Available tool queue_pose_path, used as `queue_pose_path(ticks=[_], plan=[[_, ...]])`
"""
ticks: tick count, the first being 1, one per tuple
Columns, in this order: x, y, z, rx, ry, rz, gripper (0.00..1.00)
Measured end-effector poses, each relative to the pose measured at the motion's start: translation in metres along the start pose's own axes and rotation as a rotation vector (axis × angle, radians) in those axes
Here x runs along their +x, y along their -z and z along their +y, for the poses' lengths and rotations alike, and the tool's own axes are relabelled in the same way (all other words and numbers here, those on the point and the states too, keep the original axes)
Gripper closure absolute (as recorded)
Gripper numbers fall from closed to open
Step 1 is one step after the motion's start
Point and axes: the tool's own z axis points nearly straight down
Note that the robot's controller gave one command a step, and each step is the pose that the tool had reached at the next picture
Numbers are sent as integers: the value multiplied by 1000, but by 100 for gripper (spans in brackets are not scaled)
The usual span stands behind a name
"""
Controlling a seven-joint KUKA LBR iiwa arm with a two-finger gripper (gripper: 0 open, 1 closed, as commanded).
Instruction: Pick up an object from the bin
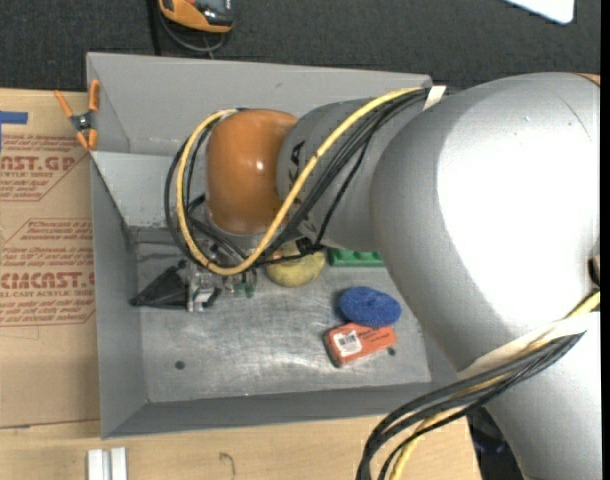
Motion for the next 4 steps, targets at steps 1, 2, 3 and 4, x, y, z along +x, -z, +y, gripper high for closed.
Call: queue_pose_path(ticks=[1, 2, 3, 4], plan=[[-3, -5, 2, 1, -4, 2, 100], [3, 2, -2, 0, -4, 0, 100], [-5, -7, 10, 0, 1, -2, 0], [-5, -6, 11, -1, 1, -2, 100]])
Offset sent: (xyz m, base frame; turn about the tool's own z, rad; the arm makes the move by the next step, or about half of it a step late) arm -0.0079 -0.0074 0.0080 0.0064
